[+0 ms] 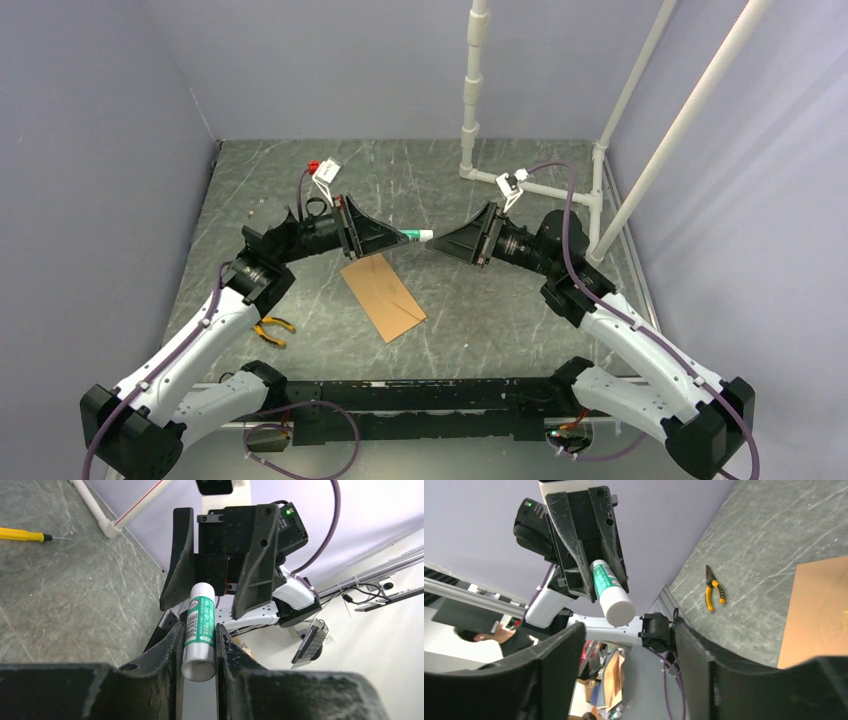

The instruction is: Place the letter into the envelope and seal it

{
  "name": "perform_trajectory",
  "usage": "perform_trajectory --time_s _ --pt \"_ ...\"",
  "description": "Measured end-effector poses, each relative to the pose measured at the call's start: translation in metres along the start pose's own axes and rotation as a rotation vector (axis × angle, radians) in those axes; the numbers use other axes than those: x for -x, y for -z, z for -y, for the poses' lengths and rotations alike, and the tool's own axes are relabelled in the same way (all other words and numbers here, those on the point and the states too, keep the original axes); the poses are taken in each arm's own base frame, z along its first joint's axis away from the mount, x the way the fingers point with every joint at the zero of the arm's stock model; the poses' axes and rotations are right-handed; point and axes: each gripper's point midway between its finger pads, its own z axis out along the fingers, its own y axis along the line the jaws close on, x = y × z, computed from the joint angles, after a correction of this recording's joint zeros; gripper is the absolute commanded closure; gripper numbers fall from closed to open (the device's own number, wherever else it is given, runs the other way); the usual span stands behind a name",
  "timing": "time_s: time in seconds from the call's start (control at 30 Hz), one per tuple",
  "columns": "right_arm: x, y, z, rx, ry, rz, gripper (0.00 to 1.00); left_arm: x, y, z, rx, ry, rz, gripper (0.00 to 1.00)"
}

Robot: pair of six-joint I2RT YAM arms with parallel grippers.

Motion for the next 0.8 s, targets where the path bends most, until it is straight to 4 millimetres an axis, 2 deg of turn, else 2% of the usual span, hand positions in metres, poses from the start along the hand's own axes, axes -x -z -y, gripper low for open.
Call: perform_trajectory --time_s 0.1,0.3,0.53,0.67,0.8 --pt "0.0 -0.002 0.003 0.009 -0.012 -0.003 0.47 0.0 -0.002 0.001 -0.014 0.011 -0.003 0.98" --pt "0.006 -0.005 0.003 0.057 -0.031 0.024 0.52 -0.003 -0.003 0.002 -0.034 0.036 -0.023 0.98" --pt "0.009 -0.009 -0.009 0.131 -0.028 0.019 0.79 -0.006 -0.002 0.003 -0.053 0.051 -0.037 0.98" --pt "0.008 -0.009 -0.011 0.158 -0.032 0.005 0.99 -0.005 -0.002 0.005 -0.066 0.048 -0.037 0.97" --pt "0.008 -0.01 -0.015 0.186 -0.033 -0.003 1.0 -0.003 -0.003 0.007 -0.081 0.044 -0.037 0.97"
